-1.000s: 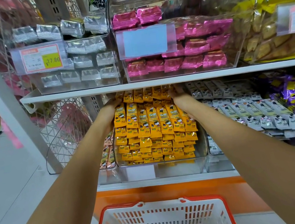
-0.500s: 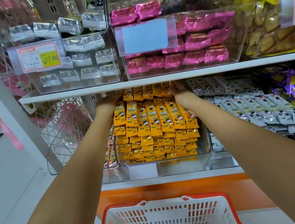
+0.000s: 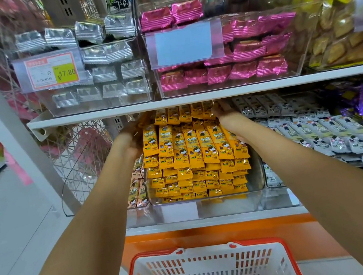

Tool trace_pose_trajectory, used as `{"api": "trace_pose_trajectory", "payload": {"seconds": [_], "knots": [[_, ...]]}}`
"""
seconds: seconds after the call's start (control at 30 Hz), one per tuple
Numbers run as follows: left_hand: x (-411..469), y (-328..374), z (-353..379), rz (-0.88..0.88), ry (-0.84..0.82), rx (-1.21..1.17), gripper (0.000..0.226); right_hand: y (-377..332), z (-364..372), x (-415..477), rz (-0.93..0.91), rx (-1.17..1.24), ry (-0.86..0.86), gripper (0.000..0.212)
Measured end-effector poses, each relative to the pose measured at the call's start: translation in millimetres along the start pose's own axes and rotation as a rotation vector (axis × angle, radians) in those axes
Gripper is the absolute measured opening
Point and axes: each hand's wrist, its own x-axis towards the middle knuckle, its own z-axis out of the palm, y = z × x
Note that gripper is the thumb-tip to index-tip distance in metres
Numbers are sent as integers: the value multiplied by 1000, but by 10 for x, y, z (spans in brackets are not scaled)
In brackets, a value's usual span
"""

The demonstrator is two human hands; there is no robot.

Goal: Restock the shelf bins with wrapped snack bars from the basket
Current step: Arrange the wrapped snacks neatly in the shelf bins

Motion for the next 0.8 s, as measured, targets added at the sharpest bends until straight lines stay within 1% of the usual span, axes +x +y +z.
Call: {"api": "trace_pose_trajectory", "payload": {"seconds": [0.1, 0.17, 0.23, 0.33, 0.37, 0.43, 0.47, 0.53, 0.6, 0.67, 0.73, 0.8], "knots": [[54, -71, -100, -55, 12, -188, 22, 6, 1, 4, 1, 3, -2, 51], [48, -96, -135, -71, 5, -237, 19, 9, 3, 8, 3, 3, -5, 51], [47, -112, -140, -76, 10, -232, 19, 10, 7, 11, 3, 11, -5, 51], [85, -28, -120, -60, -8, -161, 7, 9, 6, 8, -1, 21, 0, 51], [113, 26, -109, -56, -11, -123, 9, 12, 8, 8, 1, 23, -1, 51], [197, 118, -70, -30, -9, -59, 25, 16, 5, 9, 2, 18, -1, 51], [210, 158, -39, -5, -18, -14, 28, 16, 5, 10, 0, 10, -1, 50], [259, 164, -8, 48, -19, 110, 29, 20, 1, 16, 1, 1, 0, 50], [305, 130, -5, 116, 12, 194, 35, 23, 5, 21, 1, 8, 1, 50], [308, 100, -10, 180, 35, 262, 33, 29, 9, 28, -4, 15, 6, 50], [283, 105, 16, 211, 33, 283, 28, 28, 2, 33, -7, 7, 4, 50], [246, 121, 53, 183, 35, 205, 25, 32, -13, 40, 2, 15, -3, 51]]}}
